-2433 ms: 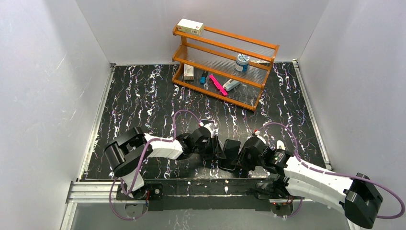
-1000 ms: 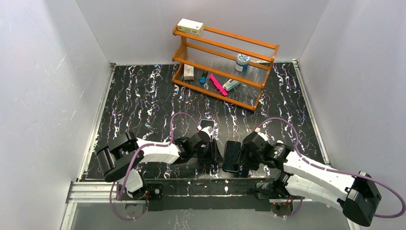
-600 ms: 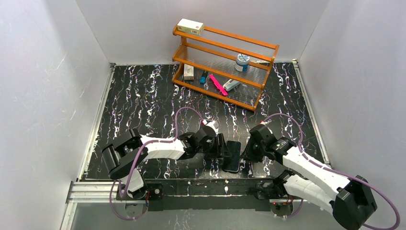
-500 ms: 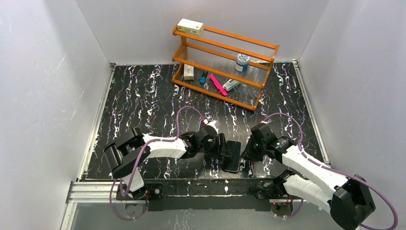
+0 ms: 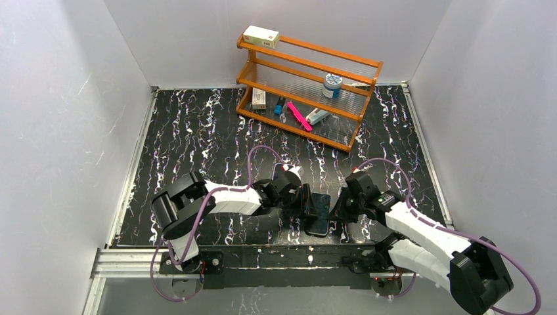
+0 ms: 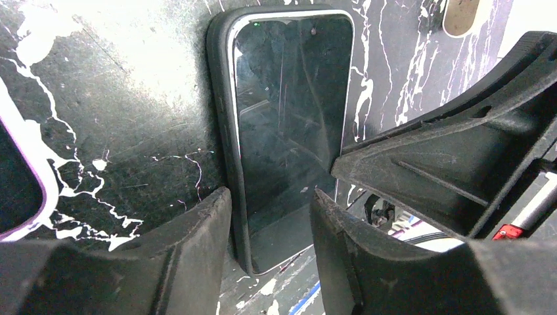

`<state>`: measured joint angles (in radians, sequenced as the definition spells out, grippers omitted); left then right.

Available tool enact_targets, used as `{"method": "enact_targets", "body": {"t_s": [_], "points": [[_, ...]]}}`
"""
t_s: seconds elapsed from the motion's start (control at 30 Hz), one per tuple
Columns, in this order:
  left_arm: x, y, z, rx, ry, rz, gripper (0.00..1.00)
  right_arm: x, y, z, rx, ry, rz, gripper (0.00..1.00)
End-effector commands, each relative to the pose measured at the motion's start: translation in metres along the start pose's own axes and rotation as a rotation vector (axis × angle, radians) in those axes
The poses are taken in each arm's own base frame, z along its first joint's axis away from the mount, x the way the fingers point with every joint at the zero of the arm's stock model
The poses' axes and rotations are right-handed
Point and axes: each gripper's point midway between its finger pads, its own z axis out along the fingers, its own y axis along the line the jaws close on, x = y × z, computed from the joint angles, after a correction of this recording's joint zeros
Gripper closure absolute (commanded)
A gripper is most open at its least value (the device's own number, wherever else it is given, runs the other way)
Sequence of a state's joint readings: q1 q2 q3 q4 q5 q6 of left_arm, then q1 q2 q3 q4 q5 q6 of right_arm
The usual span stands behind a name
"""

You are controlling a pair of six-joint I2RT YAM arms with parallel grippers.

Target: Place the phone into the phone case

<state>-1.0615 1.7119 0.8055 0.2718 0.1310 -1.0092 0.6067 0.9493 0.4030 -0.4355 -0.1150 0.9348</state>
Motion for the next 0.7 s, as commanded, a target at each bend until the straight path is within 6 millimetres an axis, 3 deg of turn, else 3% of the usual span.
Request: {"method": "enact_targets", "body": {"t_s": [0.0,0.1,0.4,0.5,0.67], "points": [[0.008,0.013,0.005,-0.042,0.033,-0.006,0.56,0.012,-0.013,0.007,0.013,0.034,-0.008,0.91],[0.008,0.014,0.006,-0.043,0.035,-0.008,0.58,0.013,-0.013,0.01,0.0,0.032,-0.014,0.98],[0.017,0.01,0.005,-0.046,0.056,-0.029,0.61,0.038,-0.031,0.023,0.025,0.138,0.031,0.99],[0.017,0.008,0.003,-0.044,0.053,-0.03,0.62,0.033,-0.032,0.022,0.035,0.11,0.019,0.99],[0.018,0.009,0.002,-0.058,0.054,-0.038,0.62,0.013,-0.018,0.014,0.05,0.054,-0.005,0.88]]}}
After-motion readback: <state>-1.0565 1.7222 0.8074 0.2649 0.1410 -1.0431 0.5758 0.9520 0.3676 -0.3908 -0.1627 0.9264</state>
